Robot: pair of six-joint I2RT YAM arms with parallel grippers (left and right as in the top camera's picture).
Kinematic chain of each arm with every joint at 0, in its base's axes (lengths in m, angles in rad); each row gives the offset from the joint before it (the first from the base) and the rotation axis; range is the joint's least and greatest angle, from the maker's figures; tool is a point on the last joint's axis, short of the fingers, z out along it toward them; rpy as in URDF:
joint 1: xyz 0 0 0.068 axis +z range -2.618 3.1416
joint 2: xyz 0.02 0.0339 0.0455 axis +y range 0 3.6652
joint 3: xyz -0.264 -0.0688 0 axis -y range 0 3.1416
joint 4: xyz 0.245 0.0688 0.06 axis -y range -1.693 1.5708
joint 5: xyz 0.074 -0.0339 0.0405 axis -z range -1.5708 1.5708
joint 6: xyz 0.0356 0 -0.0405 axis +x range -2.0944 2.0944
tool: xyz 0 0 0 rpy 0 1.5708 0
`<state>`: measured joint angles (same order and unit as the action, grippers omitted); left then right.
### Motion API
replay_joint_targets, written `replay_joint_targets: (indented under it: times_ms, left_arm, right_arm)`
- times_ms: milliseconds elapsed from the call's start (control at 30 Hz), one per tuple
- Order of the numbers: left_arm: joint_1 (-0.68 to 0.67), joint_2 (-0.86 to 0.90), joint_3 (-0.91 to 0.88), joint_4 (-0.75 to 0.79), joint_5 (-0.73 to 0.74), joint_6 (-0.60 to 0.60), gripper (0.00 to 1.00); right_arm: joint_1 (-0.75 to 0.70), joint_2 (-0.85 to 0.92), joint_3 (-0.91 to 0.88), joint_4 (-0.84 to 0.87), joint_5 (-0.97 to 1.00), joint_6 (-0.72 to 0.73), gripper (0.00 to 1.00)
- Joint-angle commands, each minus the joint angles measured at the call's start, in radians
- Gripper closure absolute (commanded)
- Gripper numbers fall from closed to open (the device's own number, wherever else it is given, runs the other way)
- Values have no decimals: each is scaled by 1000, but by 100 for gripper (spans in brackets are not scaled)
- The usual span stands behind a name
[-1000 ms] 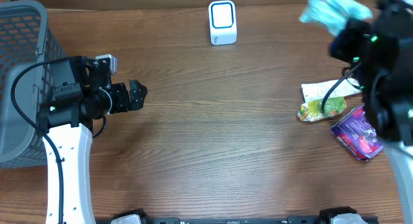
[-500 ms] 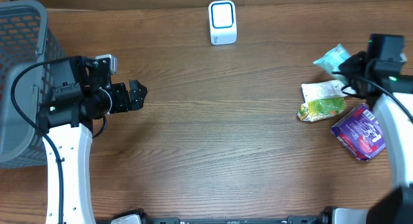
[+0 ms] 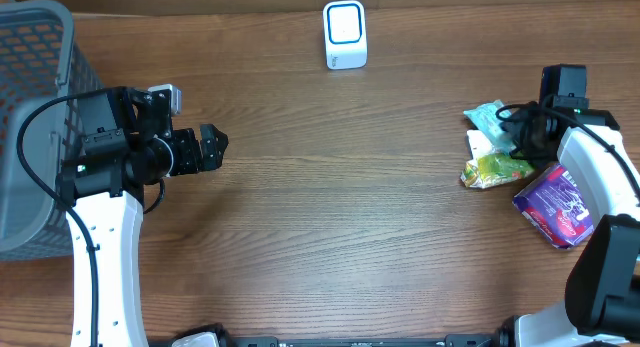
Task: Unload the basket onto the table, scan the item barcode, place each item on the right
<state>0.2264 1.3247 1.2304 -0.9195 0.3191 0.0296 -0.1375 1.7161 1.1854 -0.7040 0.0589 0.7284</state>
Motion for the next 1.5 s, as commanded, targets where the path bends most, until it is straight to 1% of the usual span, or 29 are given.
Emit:
replay_joint_targets:
  times_ms: [0,200,267,300,367,467,500,733,867,1000,1067,1233,1300,1467]
  left_arm:
    - [-5,-5,13,1,11,8,0]
    - [-5,-5,13,1,11,8,0]
    - [-5,-5,13,1,11,8,0]
    - [-5,-5,13,1,11,8,0]
    - [-5,-5,13,1,11,9,1]
    - [-5,-5,13,1,11,8,1]
    - [-5,-5,13,1,11,8,1]
    - [-5,-5,13,1,11,8,1]
    - [-5,-5,13,1,11,8,0]
    - [-5,-5,13,1,11,9,0]
    - [-5,-5,13,1,11,8,0]
    - [-5,-5,13,1,11,8,0]
    - [-5,-5,13,1,11,8,1]
    - [-5,-5,13,1,11,8,0]
  right_arm:
    - [-4,-65,15,-36,6,-31,21]
    - [25,-220,109,-210,1,-147,19]
    - [46,-294,146,-274,-37,-201,17]
    - [63,-357,170,-316,-86,-250,14]
    - [78,-429,192,-359,-152,-295,11]
    - [98,-534,202,-407,-233,-315,6]
    - [105,-599,202,-448,-248,-314,0]
    - [105,-762,202,-589,-244,-314,0]
    - [105,-774,202,-630,-224,-315,0]
    - [105,-774,202,-633,-165,-325,0]
    - [105,-774,202,-624,-165,-359,0]
    - [106,-786,188,-566,-215,-554,0]
    - [105,-813,155,-517,-234,-620,0]
    - [105,-951,-13,-338,-223,-632,0]
